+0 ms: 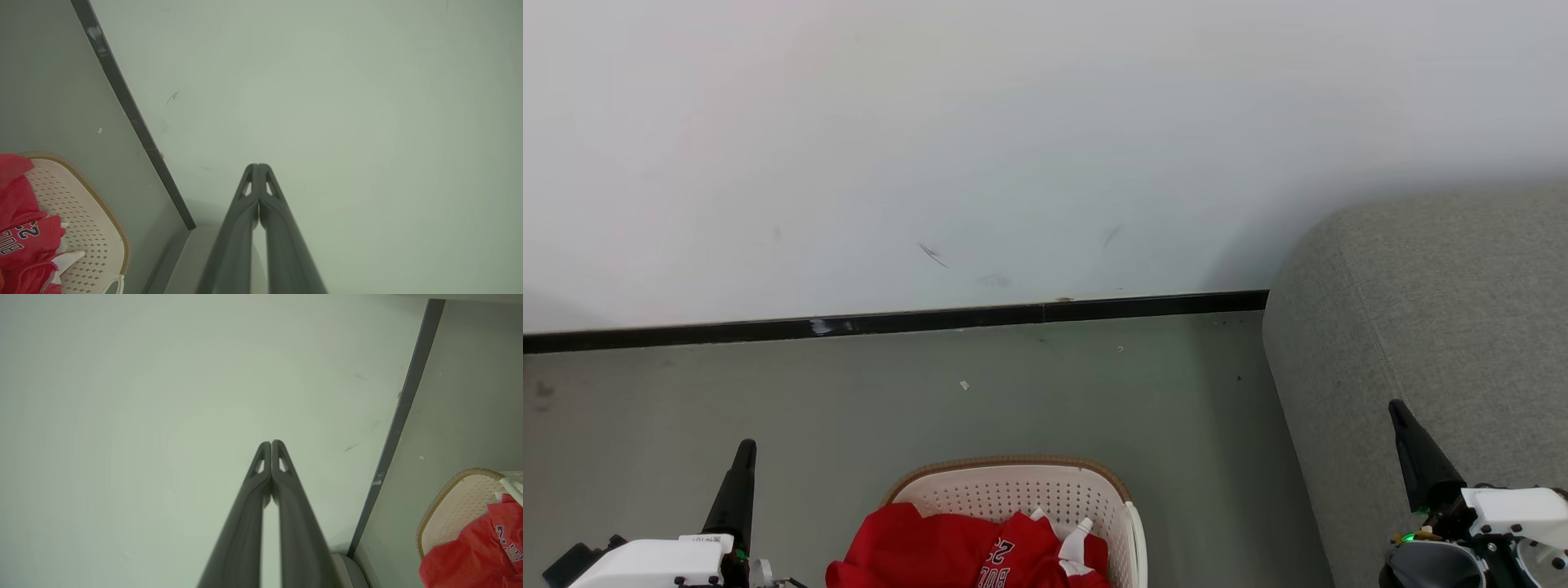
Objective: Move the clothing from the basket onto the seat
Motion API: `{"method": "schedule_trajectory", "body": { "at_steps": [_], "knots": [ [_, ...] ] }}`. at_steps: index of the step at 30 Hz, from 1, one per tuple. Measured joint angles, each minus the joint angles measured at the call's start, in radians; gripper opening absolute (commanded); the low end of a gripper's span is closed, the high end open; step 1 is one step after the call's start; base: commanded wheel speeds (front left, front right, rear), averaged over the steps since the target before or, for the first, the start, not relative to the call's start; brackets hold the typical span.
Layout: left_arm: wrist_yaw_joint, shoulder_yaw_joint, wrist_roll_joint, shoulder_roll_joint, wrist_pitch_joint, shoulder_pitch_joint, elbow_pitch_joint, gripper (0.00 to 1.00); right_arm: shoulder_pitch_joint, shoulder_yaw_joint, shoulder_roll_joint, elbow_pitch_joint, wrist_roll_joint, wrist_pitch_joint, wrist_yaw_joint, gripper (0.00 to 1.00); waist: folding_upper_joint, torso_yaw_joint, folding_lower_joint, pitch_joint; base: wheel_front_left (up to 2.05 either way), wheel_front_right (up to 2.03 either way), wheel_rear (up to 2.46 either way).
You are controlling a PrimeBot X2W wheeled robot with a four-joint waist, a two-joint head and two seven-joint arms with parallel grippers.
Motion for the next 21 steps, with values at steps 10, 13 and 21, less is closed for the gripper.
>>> {"method": "schedule_trajectory", "body": {
  "at_steps": [10,13,21],
  "knots": [
    [0.0,0.0,0.0,0.0,0.0,0.0,0.0,0.0,0.0,0.0,0.0,0.0,0.0,0.0,0.0,0.0,0.0,0.0,0.0,0.0,0.0,0.0,0.0],
    [0.0,0.0,0.0,0.0,0.0,0.0,0.0,0.0,0.0,0.0,0.0,0.0,0.0,0.0,0.0,0.0,0.0,0.0,0.0,0.0,0.0,0.0,0.0],
    [0.0,0.0,0.0,0.0,0.0,0.0,0.0,0.0,0.0,0.001,0.0,0.0,0.0,0.0,0.0,0.0,0.0,0.0,0.0,0.0,0.0,0.0,0.0]
  ]
}}
